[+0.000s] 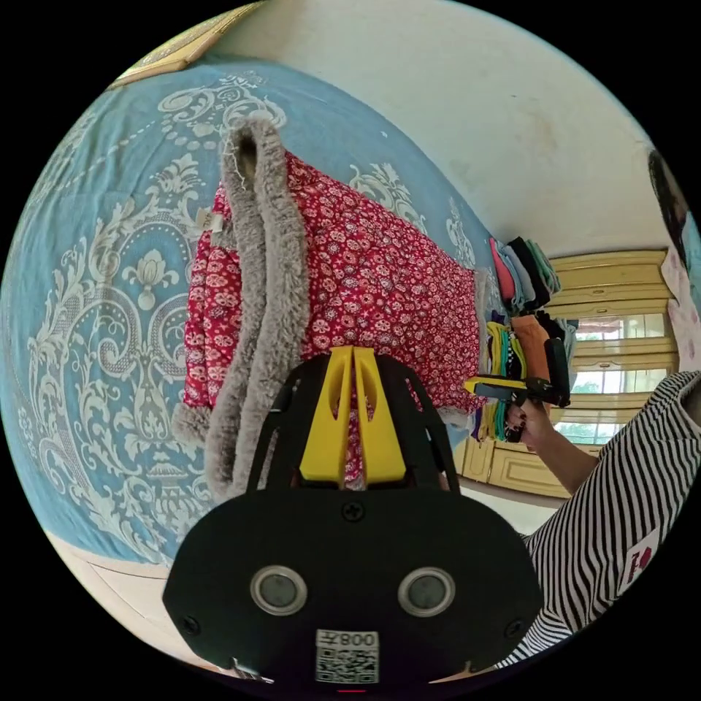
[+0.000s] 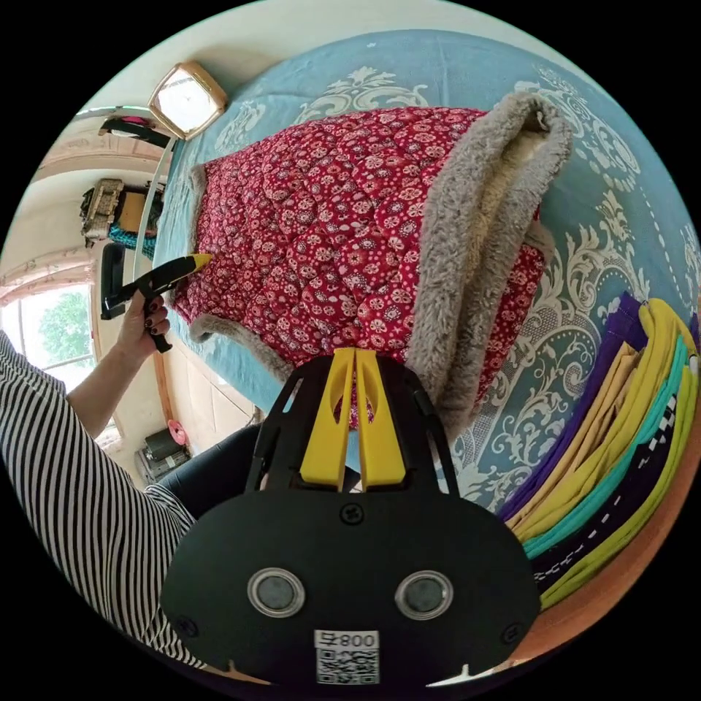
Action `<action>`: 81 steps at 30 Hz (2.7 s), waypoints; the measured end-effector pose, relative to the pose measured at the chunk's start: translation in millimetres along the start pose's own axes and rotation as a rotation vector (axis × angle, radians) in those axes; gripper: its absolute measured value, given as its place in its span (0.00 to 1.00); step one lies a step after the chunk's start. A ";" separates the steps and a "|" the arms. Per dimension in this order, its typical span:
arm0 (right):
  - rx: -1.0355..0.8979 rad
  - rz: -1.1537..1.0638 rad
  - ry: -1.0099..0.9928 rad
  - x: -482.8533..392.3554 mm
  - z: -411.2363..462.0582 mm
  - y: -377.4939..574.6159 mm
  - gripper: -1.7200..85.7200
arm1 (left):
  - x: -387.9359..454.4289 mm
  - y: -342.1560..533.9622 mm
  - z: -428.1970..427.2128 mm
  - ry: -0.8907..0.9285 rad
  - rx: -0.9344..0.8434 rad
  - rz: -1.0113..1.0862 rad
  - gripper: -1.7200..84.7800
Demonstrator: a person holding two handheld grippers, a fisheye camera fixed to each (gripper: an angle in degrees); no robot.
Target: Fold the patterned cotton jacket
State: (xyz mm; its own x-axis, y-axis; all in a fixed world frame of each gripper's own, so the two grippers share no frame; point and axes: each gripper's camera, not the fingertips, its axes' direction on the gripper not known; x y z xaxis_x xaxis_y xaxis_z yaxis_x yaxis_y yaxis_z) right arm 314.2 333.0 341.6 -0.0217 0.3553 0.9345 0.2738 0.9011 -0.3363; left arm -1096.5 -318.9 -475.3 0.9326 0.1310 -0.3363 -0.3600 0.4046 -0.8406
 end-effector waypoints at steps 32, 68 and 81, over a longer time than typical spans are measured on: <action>-0.148 -0.402 -0.105 -121.0 124.6 -77.4 0.02 | -134.7 55.6 -4.8 0.153 0.080 -0.206 0.18; 0.047 -0.033 -0.128 -34.1 67.3 9.3 0.02 | 123.2 -29.9 158.6 0.516 -0.057 0.193 0.05; 0.421 0.199 -0.398 71.2 -62.8 118.4 0.02 | 331.9 -68.0 324.1 0.500 -0.270 0.546 0.04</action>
State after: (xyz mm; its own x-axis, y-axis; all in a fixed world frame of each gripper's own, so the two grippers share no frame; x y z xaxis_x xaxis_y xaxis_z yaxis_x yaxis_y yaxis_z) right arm 405.6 449.4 375.6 -0.3892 0.5194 0.7607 -0.0925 0.7997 -0.5933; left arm -754.0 -9.6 -392.2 0.5225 -0.2002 -0.8288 -0.8175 0.1582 -0.5537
